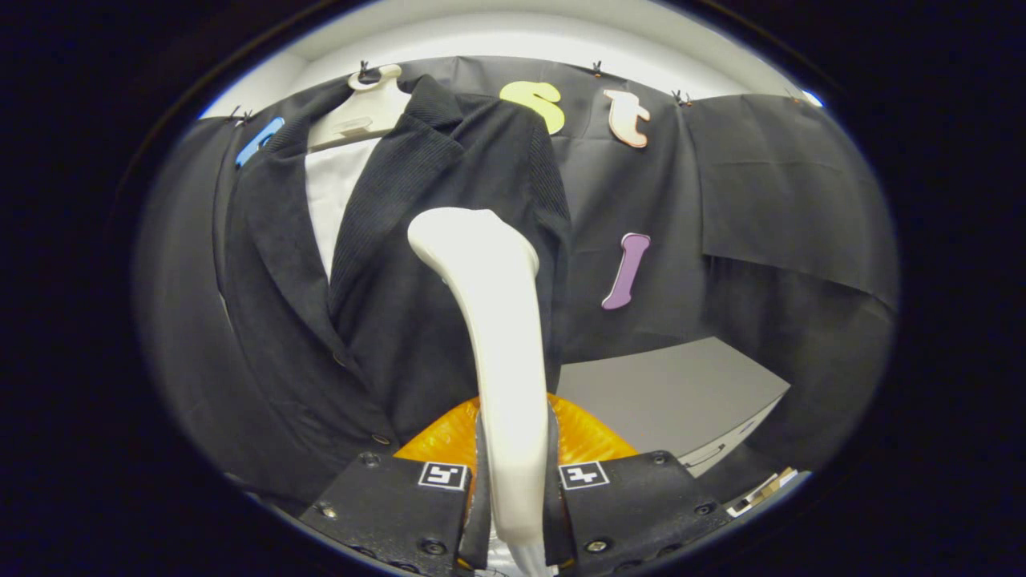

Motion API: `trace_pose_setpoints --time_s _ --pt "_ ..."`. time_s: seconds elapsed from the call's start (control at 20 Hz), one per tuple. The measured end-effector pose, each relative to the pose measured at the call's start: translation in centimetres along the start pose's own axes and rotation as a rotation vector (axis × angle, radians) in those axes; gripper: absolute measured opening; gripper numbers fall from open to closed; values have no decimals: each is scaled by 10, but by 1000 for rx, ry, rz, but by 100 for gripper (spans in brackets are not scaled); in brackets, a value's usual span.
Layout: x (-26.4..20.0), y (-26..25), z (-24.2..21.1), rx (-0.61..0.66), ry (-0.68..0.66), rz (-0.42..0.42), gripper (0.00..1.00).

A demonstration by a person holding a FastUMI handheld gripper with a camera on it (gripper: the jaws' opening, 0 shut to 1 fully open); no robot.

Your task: Iron the clothes twice with a garment steamer, once on the left side and once on the right side.

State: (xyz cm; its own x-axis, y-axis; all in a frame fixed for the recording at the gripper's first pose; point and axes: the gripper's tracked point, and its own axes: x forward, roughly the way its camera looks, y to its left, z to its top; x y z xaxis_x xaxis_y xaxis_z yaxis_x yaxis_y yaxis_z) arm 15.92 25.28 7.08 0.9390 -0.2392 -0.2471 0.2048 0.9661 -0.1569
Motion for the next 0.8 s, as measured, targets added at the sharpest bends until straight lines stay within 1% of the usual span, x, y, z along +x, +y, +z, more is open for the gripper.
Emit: trace_pose_setpoints --time_s 0.2,0.55,0.8 --pt "0 -3 -14 4 11 -5 29" --pt "-1 -4 -55 4 75 14 29" --pt "-6 -8 -80 -33 104 11 29"
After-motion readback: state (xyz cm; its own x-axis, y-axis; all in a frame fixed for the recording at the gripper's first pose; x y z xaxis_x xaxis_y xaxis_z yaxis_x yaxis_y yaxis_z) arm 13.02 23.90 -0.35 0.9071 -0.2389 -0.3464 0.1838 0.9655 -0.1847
